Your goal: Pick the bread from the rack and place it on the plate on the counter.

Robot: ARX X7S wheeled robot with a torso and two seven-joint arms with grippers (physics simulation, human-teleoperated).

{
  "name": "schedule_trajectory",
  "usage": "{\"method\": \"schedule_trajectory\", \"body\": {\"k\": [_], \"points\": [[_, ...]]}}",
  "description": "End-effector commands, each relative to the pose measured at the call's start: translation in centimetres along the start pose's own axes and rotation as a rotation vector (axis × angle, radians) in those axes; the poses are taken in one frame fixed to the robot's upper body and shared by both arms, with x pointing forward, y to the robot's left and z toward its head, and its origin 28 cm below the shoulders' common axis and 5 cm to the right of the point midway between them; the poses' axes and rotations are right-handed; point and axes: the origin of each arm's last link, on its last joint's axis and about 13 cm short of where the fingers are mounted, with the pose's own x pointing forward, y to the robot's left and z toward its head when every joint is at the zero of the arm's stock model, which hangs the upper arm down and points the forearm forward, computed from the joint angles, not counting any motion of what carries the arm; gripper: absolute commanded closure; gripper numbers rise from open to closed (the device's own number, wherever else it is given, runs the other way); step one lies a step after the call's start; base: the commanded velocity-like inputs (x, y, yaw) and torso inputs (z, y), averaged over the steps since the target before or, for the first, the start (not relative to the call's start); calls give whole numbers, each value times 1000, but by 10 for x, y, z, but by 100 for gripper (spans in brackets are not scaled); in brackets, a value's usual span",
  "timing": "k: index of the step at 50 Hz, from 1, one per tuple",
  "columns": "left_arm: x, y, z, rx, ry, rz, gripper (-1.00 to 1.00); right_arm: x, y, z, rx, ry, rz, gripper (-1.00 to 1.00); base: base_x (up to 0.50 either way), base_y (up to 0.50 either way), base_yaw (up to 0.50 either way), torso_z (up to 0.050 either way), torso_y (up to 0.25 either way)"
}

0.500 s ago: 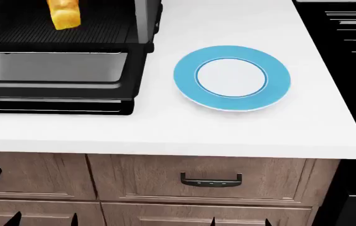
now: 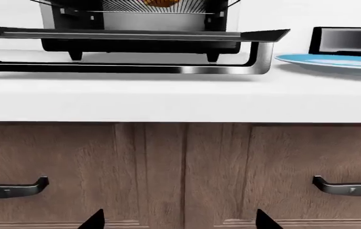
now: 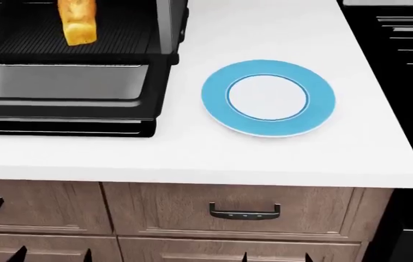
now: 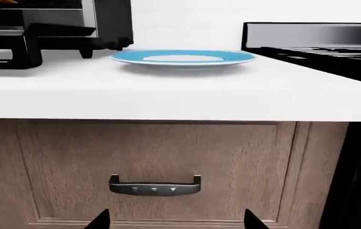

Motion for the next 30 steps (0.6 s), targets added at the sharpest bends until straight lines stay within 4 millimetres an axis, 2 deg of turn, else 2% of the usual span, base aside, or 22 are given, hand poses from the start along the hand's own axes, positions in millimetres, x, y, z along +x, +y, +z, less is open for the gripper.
{"method": "schedule_trajectory", "body": {"k": [1, 4, 15, 21, 30], "points": [[-10, 1, 12, -9, -51, -21, -100, -3, 3, 8, -33, -1, 21, -100, 0, 0, 0, 50, 0], [-14, 0, 24, 4, -75, -24, -100, -5, 0, 21, -45, -19, 18, -100, 0, 0, 0, 50, 0], [-31, -1, 101, 49, -148, -82, -100, -26, -9, 90, -75, -82, 32, -100, 0, 0, 0, 50, 0], [-38, 0, 131, 82, -186, -99, -100, -31, -15, 123, -125, -126, 8, -100, 0, 0, 0, 50, 0], [-46, 3, 161, 116, -242, -100, -100, -41, -20, 156, -175, -184, -15, -100, 0, 0, 0, 50, 0]]}}
